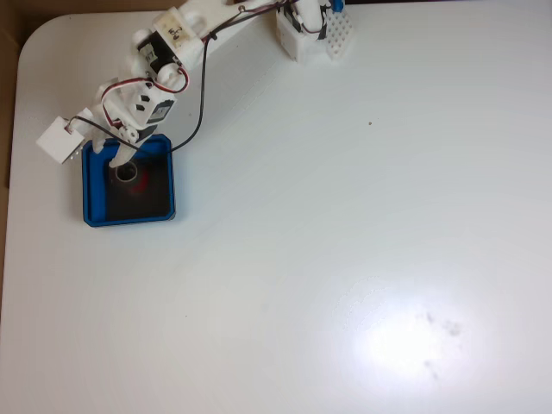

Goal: Pick the red roll and drop it in the blue box

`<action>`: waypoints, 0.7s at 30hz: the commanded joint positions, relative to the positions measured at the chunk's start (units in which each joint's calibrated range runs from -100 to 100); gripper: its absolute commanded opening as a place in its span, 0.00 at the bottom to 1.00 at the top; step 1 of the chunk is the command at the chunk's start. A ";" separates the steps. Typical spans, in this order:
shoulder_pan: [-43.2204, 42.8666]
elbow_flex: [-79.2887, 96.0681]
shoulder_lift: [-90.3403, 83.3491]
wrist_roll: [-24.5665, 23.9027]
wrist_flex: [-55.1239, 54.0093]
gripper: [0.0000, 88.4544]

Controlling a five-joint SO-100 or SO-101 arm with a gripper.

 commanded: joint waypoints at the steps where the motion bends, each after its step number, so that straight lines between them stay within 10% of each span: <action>1: -0.02 -1.16 -0.34 -0.12 -1.21 0.15; 21: -8.13 27.95 -36.21 -0.12 -1.54 0.15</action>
